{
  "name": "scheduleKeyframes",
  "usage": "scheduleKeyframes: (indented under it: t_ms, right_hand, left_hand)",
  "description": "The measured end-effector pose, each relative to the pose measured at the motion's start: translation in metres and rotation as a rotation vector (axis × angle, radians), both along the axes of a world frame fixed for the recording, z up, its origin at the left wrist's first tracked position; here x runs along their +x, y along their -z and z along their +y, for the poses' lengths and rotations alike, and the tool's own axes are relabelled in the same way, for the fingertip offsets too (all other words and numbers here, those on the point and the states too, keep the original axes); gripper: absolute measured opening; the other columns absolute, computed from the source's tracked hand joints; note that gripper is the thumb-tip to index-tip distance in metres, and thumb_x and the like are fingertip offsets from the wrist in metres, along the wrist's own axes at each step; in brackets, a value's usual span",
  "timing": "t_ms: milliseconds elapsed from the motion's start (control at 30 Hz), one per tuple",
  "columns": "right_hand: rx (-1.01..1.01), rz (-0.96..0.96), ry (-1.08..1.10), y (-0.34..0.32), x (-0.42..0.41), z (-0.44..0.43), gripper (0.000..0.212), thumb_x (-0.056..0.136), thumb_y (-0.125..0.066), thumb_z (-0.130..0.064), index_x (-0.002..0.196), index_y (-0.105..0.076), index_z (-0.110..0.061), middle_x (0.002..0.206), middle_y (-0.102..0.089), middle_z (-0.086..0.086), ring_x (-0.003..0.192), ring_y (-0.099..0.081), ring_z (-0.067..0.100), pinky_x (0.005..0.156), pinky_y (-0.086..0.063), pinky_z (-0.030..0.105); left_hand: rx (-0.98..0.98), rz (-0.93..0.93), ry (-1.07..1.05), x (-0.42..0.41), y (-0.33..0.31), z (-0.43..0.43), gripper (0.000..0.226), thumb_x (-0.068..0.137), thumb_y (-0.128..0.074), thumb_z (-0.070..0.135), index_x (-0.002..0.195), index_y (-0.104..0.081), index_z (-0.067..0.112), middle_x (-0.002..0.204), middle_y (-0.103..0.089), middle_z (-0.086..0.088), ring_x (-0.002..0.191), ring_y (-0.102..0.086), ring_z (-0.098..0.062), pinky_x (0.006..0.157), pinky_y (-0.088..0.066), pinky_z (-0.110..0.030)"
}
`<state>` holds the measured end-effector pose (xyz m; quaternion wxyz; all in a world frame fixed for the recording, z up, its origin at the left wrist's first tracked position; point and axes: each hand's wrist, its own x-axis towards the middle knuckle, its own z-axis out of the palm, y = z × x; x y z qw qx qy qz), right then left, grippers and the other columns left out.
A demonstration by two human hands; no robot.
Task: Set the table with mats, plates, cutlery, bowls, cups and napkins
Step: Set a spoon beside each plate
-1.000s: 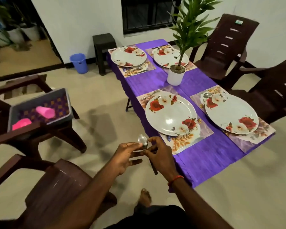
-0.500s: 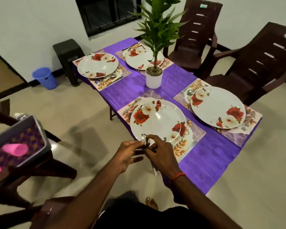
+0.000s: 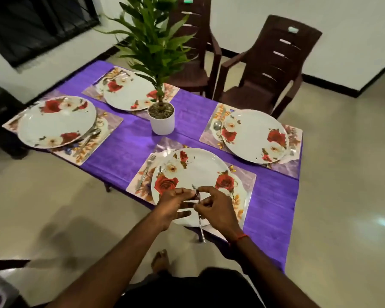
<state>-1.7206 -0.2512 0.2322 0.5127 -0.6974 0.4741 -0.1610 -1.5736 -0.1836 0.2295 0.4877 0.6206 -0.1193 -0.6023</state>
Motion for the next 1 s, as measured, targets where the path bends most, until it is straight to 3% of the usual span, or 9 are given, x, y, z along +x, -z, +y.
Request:
scheduleKeyframes:
  t_ms: [167,333,467,533,700,800,933,1000]
  right_hand:
    - [0.053,-0.037,0.185,0.012,0.005,0.004,0.042,0.077,-0.081,-0.011,0.115,-0.067,-0.023,0.072,-0.075,0.004,0.064,-0.073,0.016,0.063,-0.062,0.033]
    - [0.124,-0.066,0.36,0.014,-0.003,0.001,0.04,0.079,-0.081,-0.012,0.113,-0.067,-0.027,0.075,-0.075,0.005,0.066,-0.073,0.017,0.052,-0.053,0.023]
    - [0.087,-0.038,0.467,0.024,-0.011,-0.008,0.042,0.078,-0.081,-0.007,0.114,-0.068,-0.025,0.072,-0.074,0.002,0.064,-0.072,0.016,0.058,-0.061,0.034]
    - [0.055,-0.025,0.51,0.029,-0.017,-0.011,0.041,0.079,-0.082,-0.007,0.112,-0.068,-0.027,0.071,-0.074,0.0,0.065,-0.072,0.013,0.062,-0.061,0.031]
    - [-0.038,0.087,0.586,0.047,-0.032,-0.021,0.039,0.081,-0.082,-0.012,0.111,-0.066,-0.031,0.075,-0.071,-0.01,0.069,-0.069,0.0,0.06,-0.055,0.014]
    - [-0.079,0.143,0.62,0.061,-0.039,-0.028,0.035,0.081,-0.081,-0.01,0.111,-0.069,-0.025,0.077,-0.072,-0.005,0.067,-0.069,0.004,0.059,-0.056,0.014]
    - [-0.088,0.23,0.652,0.08,-0.046,-0.033,0.03,0.085,-0.077,-0.012,0.113,-0.069,-0.02,0.077,-0.072,-0.003,0.065,-0.068,0.007,0.062,-0.061,0.027]
    - [-0.097,0.272,0.656,0.089,-0.048,-0.035,0.033,0.087,-0.077,-0.017,0.118,-0.067,-0.019,0.081,-0.073,-0.001,0.067,-0.067,0.006,0.061,-0.057,0.023]
  left_hand:
    - [0.011,0.016,0.174,0.012,0.01,-0.02,0.015,0.099,-0.064,0.025,0.102,-0.073,0.014,0.108,-0.078,-0.005,0.104,-0.073,-0.028,0.098,-0.054,-0.045]
    - [0.021,0.024,0.322,0.011,0.013,-0.038,0.024,0.101,-0.061,0.026,0.116,-0.071,0.01,0.11,-0.077,-0.004,0.103,-0.074,-0.023,0.099,-0.052,-0.046]
    - [0.038,0.021,0.375,0.015,0.017,-0.057,0.025,0.1,-0.061,0.03,0.116,-0.072,0.013,0.11,-0.077,-0.002,0.104,-0.074,-0.023,0.101,-0.052,-0.047]
    - [0.047,0.015,0.395,0.017,0.019,-0.063,0.026,0.101,-0.06,0.031,0.116,-0.072,0.014,0.11,-0.077,-0.002,0.105,-0.073,-0.024,0.101,-0.053,-0.047]
    - [0.071,0.015,0.416,0.022,0.023,-0.078,0.026,0.102,-0.059,0.03,0.115,-0.072,0.013,0.109,-0.078,-0.003,0.104,-0.074,-0.024,0.099,-0.052,-0.045]
    - [0.089,0.006,0.422,0.025,0.026,-0.084,0.026,0.102,-0.058,0.03,0.116,-0.072,0.012,0.11,-0.077,-0.003,0.104,-0.074,-0.024,0.099,-0.053,-0.045]
    - [0.103,-0.006,0.426,0.028,0.032,-0.084,0.027,0.102,-0.058,0.031,0.116,-0.072,0.012,0.11,-0.077,-0.004,0.104,-0.074,-0.025,0.097,-0.054,-0.046]
    - [0.11,-0.011,0.428,0.029,0.035,-0.084,0.027,0.102,-0.058,0.032,0.116,-0.071,0.012,0.11,-0.077,-0.004,0.103,-0.074,-0.025,0.097,-0.054,-0.046]
